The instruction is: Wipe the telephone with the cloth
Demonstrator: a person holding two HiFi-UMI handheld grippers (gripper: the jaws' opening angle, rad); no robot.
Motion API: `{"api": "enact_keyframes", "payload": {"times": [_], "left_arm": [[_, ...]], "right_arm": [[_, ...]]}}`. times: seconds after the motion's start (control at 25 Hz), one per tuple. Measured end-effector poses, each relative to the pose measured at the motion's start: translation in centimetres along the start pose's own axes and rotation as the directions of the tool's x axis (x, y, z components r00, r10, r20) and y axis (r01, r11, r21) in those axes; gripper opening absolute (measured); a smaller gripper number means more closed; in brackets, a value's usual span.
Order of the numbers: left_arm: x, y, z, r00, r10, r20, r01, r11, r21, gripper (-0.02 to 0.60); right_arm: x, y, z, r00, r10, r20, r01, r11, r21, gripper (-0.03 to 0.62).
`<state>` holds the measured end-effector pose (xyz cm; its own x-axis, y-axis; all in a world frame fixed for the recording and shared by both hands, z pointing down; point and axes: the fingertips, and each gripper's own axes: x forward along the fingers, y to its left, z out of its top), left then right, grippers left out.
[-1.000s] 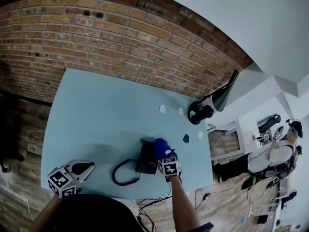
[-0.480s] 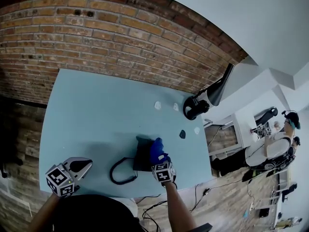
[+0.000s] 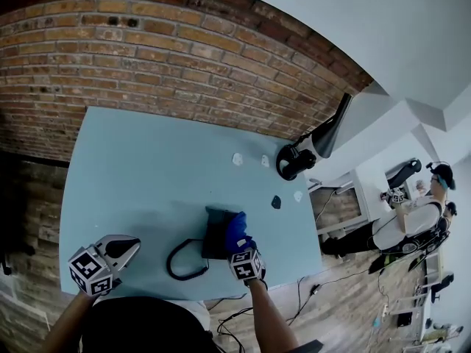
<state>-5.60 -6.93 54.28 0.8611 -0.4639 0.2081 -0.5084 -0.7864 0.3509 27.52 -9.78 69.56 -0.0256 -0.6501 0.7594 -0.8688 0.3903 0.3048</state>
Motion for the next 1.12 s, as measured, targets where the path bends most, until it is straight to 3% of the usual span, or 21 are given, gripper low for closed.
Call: {"api": "enact_keyframes", "payload": {"times": [0.4, 1.12], "left_arm": [[-0.1, -0.9, -1.3, 1.0, -0.012, -0.009, 0.012, 1.0, -0.02, 0.023], [-0.1, -2.2, -2.2, 0.999, -0.021, -0.025, 0.021, 1.0, -0.012, 0.023]], "right_arm": [[-0.6, 1.4, -1.5, 1.0, -0.009, -0.006, 0.009, 0.999, 0.034, 0.069], [-1.6, 3.9, -4.6, 0.999, -0.006, -0.042, 0.006, 1.0, -0.004, 0.069]]}}
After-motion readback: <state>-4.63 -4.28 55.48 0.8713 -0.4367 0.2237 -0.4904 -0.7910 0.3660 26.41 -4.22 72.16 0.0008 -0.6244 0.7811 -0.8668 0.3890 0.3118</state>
